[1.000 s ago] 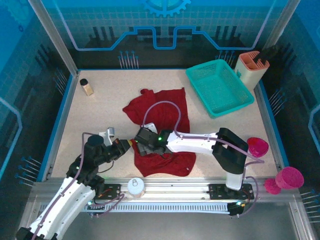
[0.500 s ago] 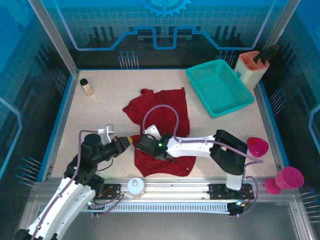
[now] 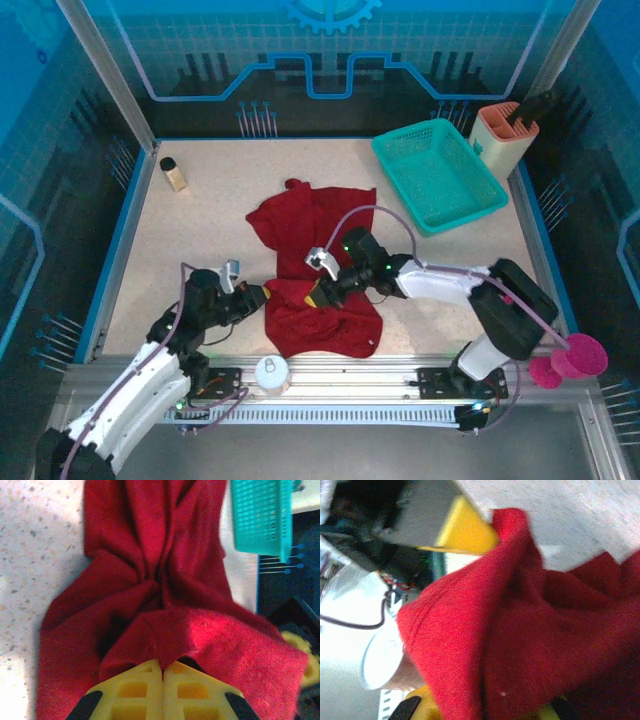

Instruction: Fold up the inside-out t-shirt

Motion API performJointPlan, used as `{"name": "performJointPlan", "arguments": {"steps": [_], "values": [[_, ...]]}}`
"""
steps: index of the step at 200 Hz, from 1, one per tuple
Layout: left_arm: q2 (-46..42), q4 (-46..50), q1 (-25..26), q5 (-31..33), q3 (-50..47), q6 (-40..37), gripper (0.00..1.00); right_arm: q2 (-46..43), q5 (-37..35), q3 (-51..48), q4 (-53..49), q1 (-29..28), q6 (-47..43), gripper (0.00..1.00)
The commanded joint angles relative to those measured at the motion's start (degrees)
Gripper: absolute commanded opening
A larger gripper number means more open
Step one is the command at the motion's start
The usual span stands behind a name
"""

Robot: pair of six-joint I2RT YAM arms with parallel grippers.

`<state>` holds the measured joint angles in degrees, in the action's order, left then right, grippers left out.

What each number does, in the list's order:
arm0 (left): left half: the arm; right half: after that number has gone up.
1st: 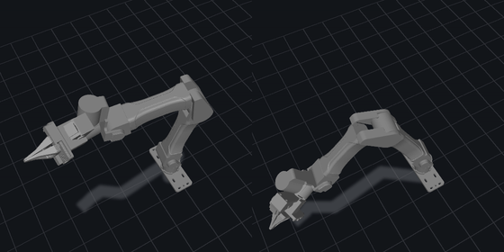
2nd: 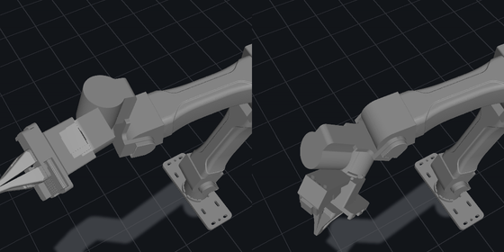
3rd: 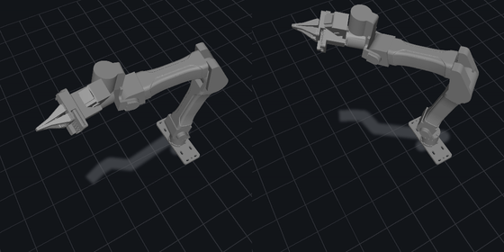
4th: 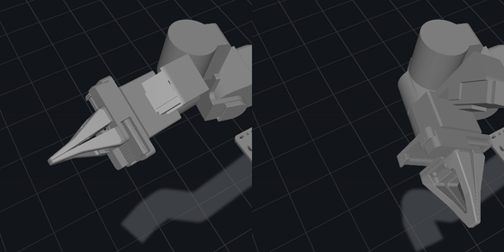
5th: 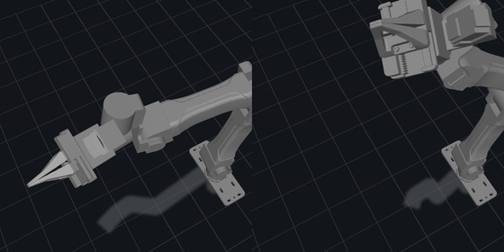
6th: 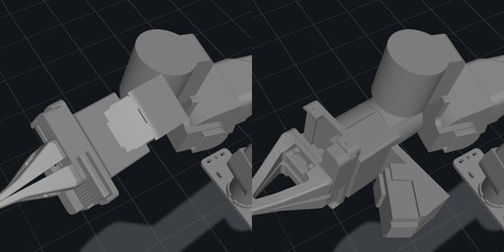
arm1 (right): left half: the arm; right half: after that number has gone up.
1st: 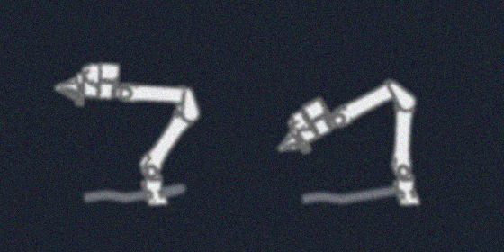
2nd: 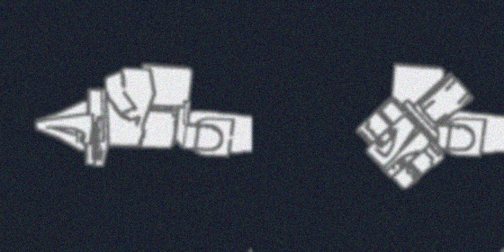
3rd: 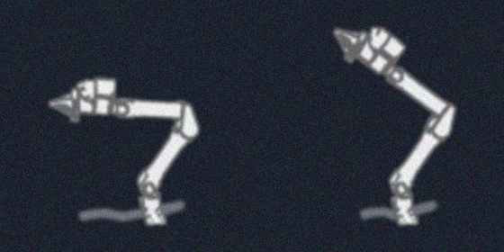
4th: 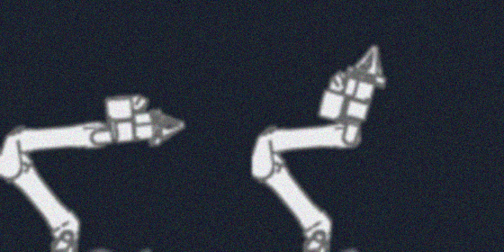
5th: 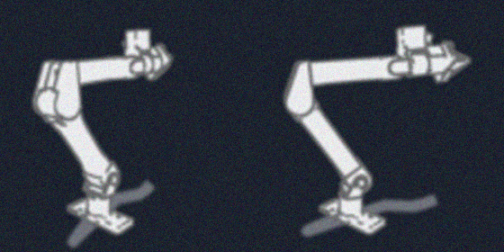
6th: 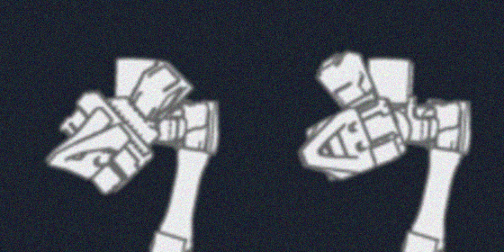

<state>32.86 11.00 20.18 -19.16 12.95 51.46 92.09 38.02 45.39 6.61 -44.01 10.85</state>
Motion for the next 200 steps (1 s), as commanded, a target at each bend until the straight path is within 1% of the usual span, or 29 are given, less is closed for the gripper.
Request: {"name": "performJointPlan", "arguments": {"steps": [1,8,14,27,38,50,57,62,71,79,93,111,132,154,168,186,200], "values": [[4.01,-4.00,0.56,-0.87,-1.22,-3.16,0.00,4.77,-2.54,-0.16,3.78,1.63,7.30,0.21],[4.69,-3.82,0.64,-0.83,-1.24,-3.71,0.00,5.56,-5.42,-0.14,3.86,1.97,9.65,0.26],[4.91,-3.38,0.73,-0.45,-1.22,-4.02,0.00,6.19,-6.54,0.23,2.92,2.08,10.49,0.31],[4.42,-2.81,0.71,0.61,-1.55,-3.98,0.00,6.79,-8.80,1.88,-2.16,2.47,10.62,0.40],[3.62,-2.74,0.72,1.21,-1.94,-3.58,0.00,5.89,-11.68,3.06,-7.12,2.48,9.70,0.44],[2.62,-2.62,0.73,1.40,-2.26,-3.36,0.00,3.36,-16.53,3.10,-11.05,2.17,7.97,0.48],[2.03,-2.25,0.73,1.53,-2.23,-3.49,0.00,1.21,-20.36,2.74,-12.77,1.59,6.32,0.50],[1.69,-1.85,0.73,1.72,-2.15,-3.56,0.00,-0.51,-24.65,2.34,-14.00,0.89,5.38,0.51],[1.13,-1.07,0.78,2.05,-1.90,-3.39,0.00,-3.89,-32.40,1.81,-15.77,-1.04,3.83,0.52],[0.62,-0.69,0.81,2.01,-1.77,-3.10,0.00,-6.68,-39.55,1.12,-16.42,-3.67,2.25,0.56],[-0.05,-0.45,0.86,1.71,-1.27,-2.77,0.00,-10.25,-49.02,-0.39,-15.33,-8.97,-0.96,0.60],[-0.34,-0.04,1.00,1.69,-0.96,-3.16,0.00,-11.51,-56.49,0.04,-15.04,-15.52,-3.41,0.60],[-0.25,-0.26,1.08,1.76,-0.99,-2.70,0.00,-10.23,-59.46,2.58,-16.18,-20.55,-2.33,0.54],[-0.21,-1.03,1.08,1.46,-1.30,-2.84,0.00,-6.39,-59.98,4.71,-16.31,-23.15,1.32,0.51],[-0.20,-1.24,1.10,1.84,-1.55,-2.65,0.00,-2.93,-61.09,7.88,-17.74,-24.19,3.84,0.51],[-0.16,-1.92,1.08,1.29,-1.48,-2.03,0.00,0.84,-64.15,10.39,-19.25,-24.85,7.31,0.55],[-0.17,-1.71,1.08,1.21,-1.34,-2.44,0.00,3.52,-67.07,11.97,-19.97,-24.68,10.61,0.55]]}}
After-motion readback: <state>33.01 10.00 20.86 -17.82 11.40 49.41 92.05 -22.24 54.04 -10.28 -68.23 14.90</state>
